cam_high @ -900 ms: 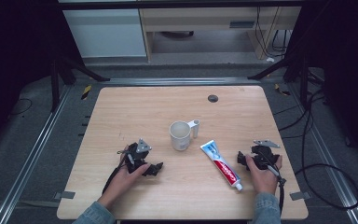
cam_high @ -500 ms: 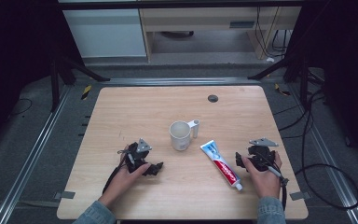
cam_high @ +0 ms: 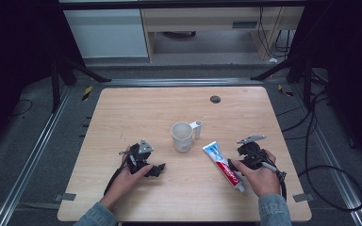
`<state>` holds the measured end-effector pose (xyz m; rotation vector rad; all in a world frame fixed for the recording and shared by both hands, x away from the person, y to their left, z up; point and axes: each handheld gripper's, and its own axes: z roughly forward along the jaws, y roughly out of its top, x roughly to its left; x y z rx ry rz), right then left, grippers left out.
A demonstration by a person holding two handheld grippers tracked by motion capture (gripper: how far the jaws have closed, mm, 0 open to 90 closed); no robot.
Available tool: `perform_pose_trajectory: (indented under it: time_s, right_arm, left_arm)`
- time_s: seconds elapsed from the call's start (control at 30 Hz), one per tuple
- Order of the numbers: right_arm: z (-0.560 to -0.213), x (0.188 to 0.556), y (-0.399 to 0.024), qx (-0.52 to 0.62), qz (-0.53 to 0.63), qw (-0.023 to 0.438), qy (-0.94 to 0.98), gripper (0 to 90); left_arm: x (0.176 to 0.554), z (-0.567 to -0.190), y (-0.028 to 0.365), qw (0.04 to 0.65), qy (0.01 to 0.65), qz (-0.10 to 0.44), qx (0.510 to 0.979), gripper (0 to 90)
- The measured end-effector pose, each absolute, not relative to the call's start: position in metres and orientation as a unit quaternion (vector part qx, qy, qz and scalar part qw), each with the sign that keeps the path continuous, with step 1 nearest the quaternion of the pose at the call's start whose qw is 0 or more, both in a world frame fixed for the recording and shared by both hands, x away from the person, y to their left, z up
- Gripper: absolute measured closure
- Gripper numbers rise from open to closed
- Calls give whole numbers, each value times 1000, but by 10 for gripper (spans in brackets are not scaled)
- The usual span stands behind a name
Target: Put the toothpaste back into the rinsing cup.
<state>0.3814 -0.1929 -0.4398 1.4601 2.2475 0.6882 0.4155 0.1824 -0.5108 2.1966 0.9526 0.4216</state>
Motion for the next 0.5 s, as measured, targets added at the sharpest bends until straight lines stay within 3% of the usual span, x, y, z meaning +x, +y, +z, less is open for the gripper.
perform_pose_trajectory:
  time_s: [0.5]
  right_arm:
    - [-434, 404, -162, 497, 200, 156, 830, 273]
  left_arm:
    - [416, -511, 183, 348, 366, 162, 848, 0]
